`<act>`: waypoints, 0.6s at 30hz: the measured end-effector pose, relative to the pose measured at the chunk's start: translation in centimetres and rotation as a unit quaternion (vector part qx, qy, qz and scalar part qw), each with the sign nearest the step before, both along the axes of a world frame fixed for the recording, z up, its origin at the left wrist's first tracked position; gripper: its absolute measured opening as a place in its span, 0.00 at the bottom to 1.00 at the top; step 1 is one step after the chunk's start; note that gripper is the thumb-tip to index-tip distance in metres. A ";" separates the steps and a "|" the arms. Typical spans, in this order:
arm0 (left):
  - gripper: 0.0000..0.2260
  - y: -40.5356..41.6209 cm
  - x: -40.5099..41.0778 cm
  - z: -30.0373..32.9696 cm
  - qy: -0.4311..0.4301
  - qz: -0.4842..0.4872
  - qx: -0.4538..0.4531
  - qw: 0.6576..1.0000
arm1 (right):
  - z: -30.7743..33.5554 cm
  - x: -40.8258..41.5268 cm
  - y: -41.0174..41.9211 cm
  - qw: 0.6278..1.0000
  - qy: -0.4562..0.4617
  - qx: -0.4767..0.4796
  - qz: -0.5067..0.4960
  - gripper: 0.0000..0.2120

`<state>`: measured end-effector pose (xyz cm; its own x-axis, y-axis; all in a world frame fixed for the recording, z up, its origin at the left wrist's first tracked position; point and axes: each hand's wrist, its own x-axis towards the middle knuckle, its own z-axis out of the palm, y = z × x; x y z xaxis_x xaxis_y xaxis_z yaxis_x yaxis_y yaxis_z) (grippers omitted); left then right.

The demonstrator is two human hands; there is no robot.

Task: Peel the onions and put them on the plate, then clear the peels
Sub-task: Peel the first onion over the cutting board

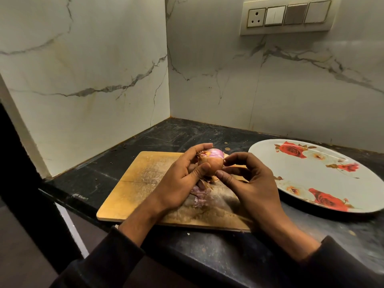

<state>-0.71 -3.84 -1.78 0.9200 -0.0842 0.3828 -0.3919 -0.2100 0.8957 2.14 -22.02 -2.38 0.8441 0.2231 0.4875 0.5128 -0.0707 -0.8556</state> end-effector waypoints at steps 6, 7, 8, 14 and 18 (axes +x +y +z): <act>0.17 0.1 0.1 -0.3 -0.001 -0.012 0.020 1.000 | 0.3 -0.2 0.0 1.000 -0.016 0.006 -0.015 0.15; 0.16 0.1 0.1 -0.3 0.000 -0.015 0.019 1.000 | 0.3 -0.2 0.0 1.000 -0.018 0.012 -0.018 0.15; 0.16 0.1 0.1 -0.2 0.002 -0.016 0.017 1.000 | 0.3 -0.2 0.0 0.999 -0.020 0.016 -0.021 0.14; 0.16 0.1 0.2 -0.4 0.004 -0.015 0.020 1.000 | 0.1 -0.1 0.1 0.999 -0.023 0.024 -0.037 0.13; 0.14 0.0 0.1 -0.4 0.000 -0.013 0.023 1.000 | 0.2 -0.2 0.3 0.999 -0.019 0.033 -0.038 0.13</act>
<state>-0.56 -3.81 -2.15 0.9173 -0.1262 0.3777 -0.3976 -0.2395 0.8857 1.94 -21.72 -2.16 0.8382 0.1246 0.5309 0.5401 -0.0546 -0.8398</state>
